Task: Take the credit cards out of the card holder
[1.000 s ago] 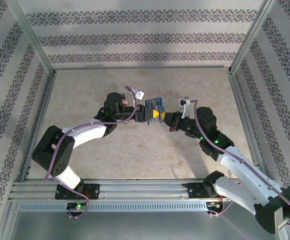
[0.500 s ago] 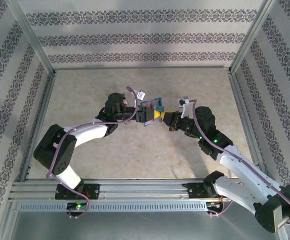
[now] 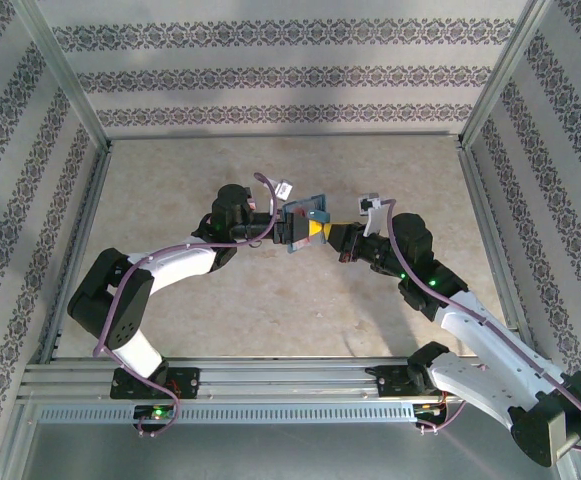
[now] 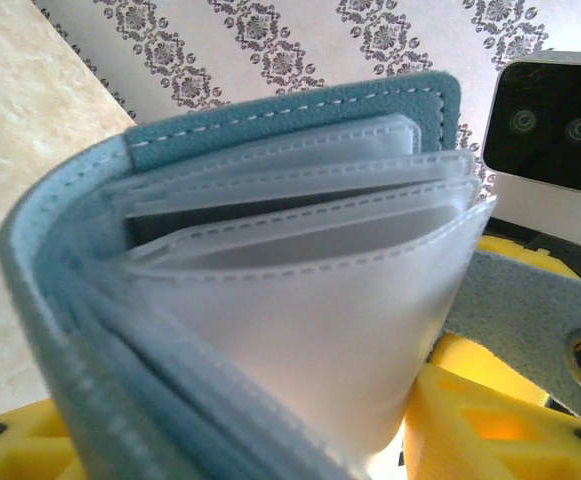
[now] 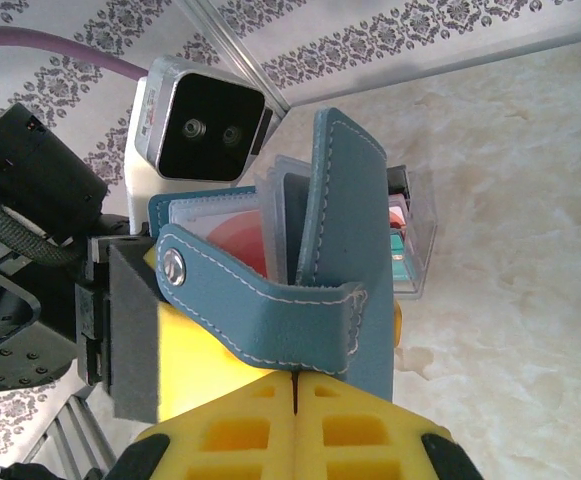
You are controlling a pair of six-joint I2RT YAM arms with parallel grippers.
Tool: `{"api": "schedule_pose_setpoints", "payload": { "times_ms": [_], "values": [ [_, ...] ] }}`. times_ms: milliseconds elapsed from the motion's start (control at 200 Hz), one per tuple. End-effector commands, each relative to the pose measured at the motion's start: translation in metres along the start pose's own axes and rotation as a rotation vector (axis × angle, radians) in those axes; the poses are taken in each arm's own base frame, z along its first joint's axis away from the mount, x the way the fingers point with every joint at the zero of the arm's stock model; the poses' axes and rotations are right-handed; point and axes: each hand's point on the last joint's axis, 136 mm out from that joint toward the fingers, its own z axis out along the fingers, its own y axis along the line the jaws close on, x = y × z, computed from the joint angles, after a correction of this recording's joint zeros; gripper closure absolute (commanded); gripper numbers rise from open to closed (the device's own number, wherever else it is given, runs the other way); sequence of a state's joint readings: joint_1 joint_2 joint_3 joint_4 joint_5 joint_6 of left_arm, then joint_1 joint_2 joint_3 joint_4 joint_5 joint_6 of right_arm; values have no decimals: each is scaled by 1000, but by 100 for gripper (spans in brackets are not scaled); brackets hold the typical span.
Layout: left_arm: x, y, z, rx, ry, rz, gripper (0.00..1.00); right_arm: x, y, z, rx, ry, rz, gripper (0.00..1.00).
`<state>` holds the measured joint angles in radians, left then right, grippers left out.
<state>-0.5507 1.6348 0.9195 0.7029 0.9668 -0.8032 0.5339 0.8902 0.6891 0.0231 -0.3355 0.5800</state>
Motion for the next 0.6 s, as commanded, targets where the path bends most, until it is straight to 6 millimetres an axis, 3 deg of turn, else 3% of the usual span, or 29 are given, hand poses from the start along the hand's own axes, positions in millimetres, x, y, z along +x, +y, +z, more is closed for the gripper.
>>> {"api": "schedule_pose_setpoints", "payload": {
  "times_ms": [0,175,365,595],
  "values": [
    [-3,-28,4,50,19,87,41,-7,2,-4,-2,-36,-6,100],
    [-1,-31,2,56,22,99,49,-9,-4,-8,26,-50,-6,100],
    [-2,-35,1,71,19,108,53,-8,-5,-11,24,-51,3,86],
    [-5,-40,1,95,11,110,53,-5,-6,-7,19,-31,8,82]
  ]
}}
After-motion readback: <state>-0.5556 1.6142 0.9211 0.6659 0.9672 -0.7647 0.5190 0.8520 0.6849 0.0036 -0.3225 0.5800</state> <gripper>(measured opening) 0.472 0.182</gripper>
